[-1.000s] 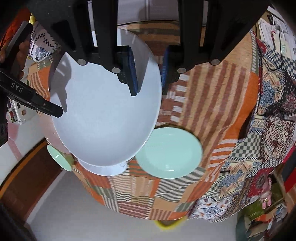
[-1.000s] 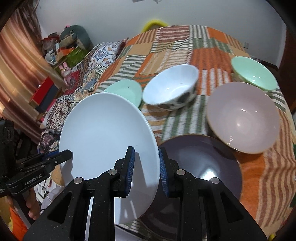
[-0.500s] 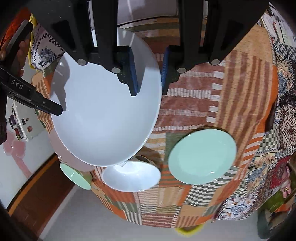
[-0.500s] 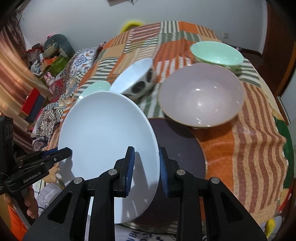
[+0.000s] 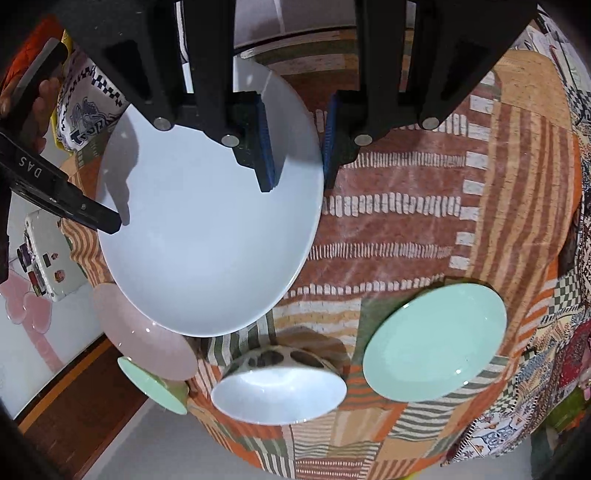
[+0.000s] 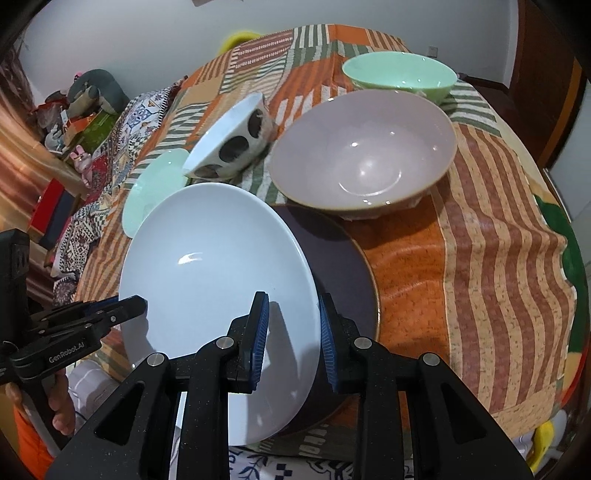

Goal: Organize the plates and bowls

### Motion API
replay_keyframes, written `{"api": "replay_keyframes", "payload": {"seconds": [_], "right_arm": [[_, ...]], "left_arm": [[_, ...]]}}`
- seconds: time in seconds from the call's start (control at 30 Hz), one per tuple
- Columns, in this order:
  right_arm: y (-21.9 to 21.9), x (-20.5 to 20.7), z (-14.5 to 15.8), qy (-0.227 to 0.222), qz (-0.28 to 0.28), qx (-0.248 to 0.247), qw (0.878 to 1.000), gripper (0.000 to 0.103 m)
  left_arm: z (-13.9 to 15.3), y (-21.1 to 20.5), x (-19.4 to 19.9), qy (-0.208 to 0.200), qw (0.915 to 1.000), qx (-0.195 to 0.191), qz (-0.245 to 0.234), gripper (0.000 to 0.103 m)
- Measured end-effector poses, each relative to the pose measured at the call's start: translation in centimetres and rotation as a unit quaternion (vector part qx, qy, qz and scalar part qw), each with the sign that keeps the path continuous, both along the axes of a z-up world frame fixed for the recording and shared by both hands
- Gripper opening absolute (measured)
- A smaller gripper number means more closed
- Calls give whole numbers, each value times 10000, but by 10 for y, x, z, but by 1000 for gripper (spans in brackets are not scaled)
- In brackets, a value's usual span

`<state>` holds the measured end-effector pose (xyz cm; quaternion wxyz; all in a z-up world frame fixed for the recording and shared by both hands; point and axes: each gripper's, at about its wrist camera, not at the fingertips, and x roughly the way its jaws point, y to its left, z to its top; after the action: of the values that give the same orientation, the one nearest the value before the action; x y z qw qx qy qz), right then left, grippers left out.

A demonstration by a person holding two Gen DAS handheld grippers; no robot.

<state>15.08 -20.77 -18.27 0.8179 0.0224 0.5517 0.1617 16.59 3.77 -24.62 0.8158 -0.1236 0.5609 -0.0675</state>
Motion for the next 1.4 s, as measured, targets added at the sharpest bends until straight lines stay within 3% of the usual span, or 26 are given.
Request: {"api": "replay_keyframes", "payload": {"seconds": [0.63,0.73,1.17,1.23,1.4], "right_arm": [[-27,7,-2,18,-268,-9,9996,27],[-31,9,-3,37,-280,51,9996,27],[-26,6,-5,-233,-80,-142,9996,27],[-24,4,-4,-289,-79,-324,9990,30],[-28,0,-7,-181,-40,-367,9992,31]], "left_arm": [[-30,-33,23,361,9990,-5,-245,25],[-31,-40,24,331,9989,185,-286,26],[-32,-38,21,333,9991,133,-214,29],[-32,-37,20,336,9992,76,-201,30],[-33,-37,20,306,9992,136,-225,30]]}}
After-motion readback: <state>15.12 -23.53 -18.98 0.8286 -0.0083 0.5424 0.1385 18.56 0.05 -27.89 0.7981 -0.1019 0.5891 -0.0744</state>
